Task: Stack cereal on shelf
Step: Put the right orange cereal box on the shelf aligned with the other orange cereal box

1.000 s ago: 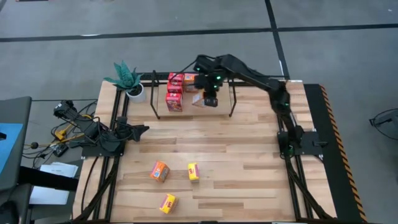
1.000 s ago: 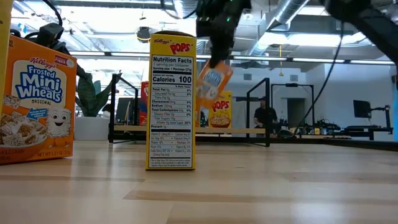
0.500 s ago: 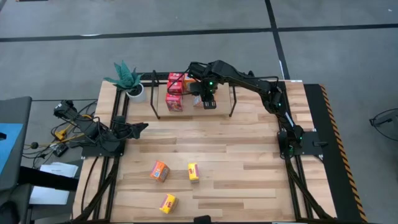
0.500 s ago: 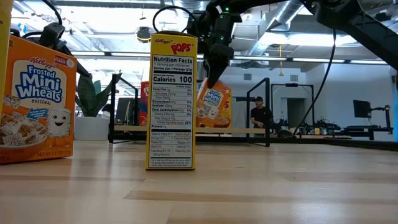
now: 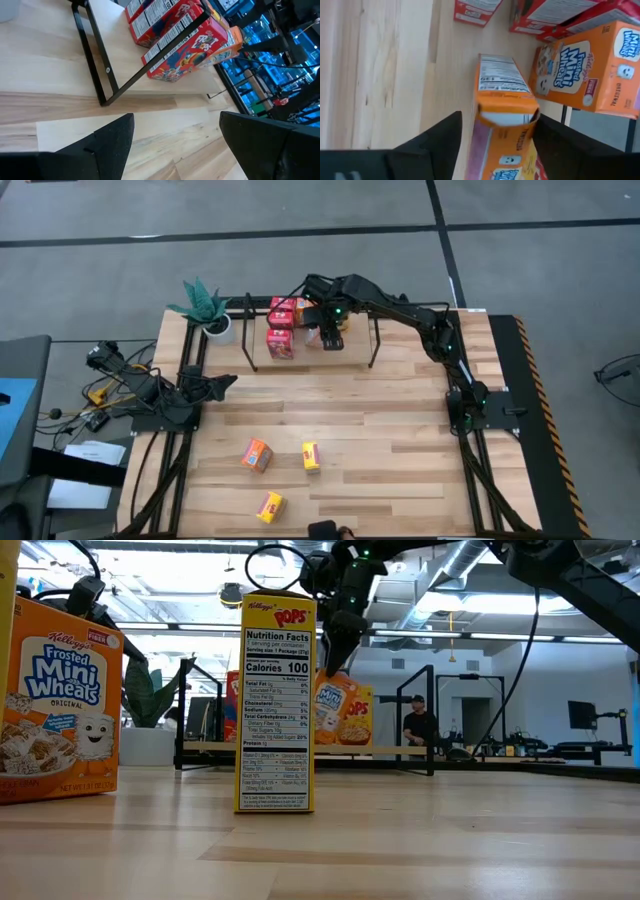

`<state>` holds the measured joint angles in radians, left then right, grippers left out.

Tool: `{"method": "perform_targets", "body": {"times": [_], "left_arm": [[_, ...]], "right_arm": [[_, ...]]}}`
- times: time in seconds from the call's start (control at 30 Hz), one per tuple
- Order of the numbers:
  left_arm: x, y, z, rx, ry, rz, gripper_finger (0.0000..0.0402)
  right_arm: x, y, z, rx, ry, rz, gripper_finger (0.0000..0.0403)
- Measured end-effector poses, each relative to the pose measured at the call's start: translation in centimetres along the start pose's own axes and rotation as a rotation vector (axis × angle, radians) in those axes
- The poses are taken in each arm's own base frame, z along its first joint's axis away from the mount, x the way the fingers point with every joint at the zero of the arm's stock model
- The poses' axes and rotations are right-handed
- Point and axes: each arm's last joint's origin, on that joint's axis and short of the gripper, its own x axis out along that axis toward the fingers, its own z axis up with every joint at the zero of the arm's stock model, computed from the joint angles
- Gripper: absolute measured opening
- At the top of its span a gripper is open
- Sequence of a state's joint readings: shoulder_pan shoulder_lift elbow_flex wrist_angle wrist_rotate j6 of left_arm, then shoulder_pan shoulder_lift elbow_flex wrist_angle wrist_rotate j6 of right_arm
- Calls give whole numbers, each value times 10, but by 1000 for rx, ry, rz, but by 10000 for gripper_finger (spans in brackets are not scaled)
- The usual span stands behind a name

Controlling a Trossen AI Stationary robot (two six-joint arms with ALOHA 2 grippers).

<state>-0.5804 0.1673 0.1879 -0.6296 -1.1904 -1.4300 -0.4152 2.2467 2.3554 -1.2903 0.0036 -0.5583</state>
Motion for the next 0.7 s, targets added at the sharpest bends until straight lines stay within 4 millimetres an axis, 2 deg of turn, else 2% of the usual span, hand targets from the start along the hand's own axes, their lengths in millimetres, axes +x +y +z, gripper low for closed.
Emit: {"method": "perform_targets", "body": {"times": [0.5, 0.6, 0.7], "left_arm": [[0, 0, 0, -6, -2, 0, 286], [0, 0, 0, -6, -2, 0, 286], [0, 0, 0, -5, -1, 0, 286]], "right_arm": [[-7, -7, 8, 1, -78, -116, 265], [-21, -6, 9, 1, -87, -172, 265], [-45, -1, 8, 20, -122, -191, 265]]}}
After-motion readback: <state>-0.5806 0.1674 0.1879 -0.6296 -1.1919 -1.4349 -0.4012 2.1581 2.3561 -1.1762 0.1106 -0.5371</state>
